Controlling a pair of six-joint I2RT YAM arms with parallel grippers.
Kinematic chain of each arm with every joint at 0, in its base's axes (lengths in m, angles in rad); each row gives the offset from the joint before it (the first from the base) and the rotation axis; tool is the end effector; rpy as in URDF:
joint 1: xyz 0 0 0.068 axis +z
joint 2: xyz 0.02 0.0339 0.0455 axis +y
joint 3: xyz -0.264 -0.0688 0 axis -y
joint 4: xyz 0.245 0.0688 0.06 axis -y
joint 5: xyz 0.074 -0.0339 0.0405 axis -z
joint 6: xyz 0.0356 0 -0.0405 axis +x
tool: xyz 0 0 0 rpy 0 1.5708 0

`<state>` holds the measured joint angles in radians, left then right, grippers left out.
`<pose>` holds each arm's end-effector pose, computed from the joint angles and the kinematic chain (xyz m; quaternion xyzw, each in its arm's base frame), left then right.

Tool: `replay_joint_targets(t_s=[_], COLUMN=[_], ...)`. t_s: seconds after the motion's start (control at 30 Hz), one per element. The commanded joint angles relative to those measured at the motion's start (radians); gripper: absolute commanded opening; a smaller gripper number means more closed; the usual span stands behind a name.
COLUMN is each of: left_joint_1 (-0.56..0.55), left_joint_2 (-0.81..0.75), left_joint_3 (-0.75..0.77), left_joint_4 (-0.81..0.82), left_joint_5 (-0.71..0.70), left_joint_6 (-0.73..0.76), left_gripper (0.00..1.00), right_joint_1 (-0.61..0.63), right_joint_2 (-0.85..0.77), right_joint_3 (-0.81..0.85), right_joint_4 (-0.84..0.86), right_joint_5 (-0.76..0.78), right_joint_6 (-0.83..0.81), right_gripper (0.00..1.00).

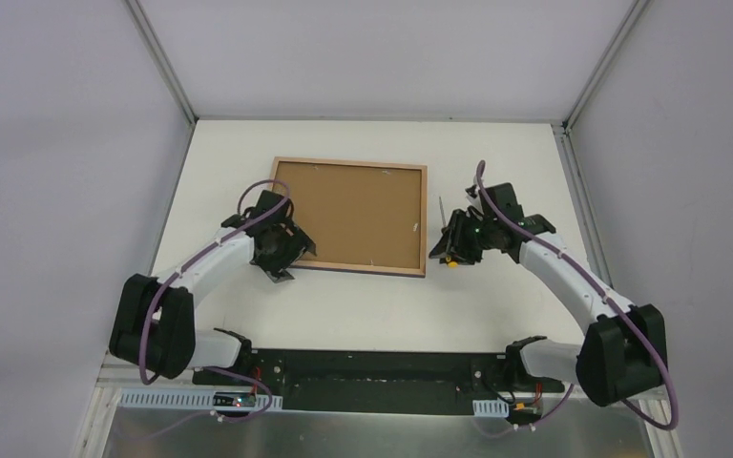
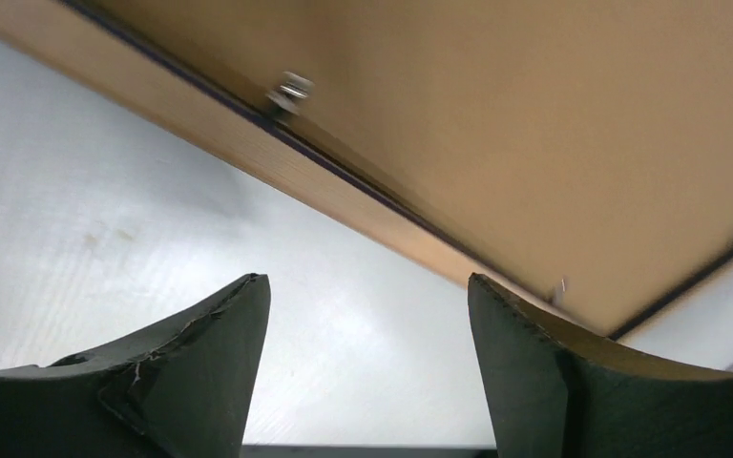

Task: Take the photo out of the frame

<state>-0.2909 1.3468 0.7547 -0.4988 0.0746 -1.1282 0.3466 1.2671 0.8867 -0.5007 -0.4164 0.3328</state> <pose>0.2375 -0.0739 0.1868 -0.3865 0.8904 -0.1822 0.1566 0.2383 0.1014 0.2480 -0.0762 0.9203 0.2936 0.2470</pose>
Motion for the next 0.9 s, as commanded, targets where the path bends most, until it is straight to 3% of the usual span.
replay_joint_targets(t_s=[0.0,0.23,0.43,0.63,0.87], left_joint_1=[-0.156,-0.404,-0.459,-0.473,-0.509], left_joint_2=[-0.101,-0.019,0.073,0.199,0.302], left_joint_3=[0.126,0.245,0.264,0.309,0.342], left_joint_4=[-0.013,0.026,0.077,0.078,0.095], left_joint_5=[-0.046,0.025,0.100,0.131,0.060], left_joint_6=[0.413,0.965,1.323,1.411,1.421], left_gripper=[0.78,0.80,0.72,0.64,0.64], right_joint_1=[-0.004,-0.004,-0.004,-0.003,-0.003], right_joint_2=[-0.114,-0.252,-0.359,-0.422,-0.437], right_joint_3=[-0.066,-0.115,-0.117,-0.131,-0.134], right_joint_4=[-0.050,-0.074,-0.137,-0.158,-0.166], right_joint_5=[0.023,0.031,0.056,0.047,0.039], right_joint_6=[-0.007,0.010,0.015,0.052,0.060], right_gripper=[0.00,0.00,0.00,0.00,0.00])
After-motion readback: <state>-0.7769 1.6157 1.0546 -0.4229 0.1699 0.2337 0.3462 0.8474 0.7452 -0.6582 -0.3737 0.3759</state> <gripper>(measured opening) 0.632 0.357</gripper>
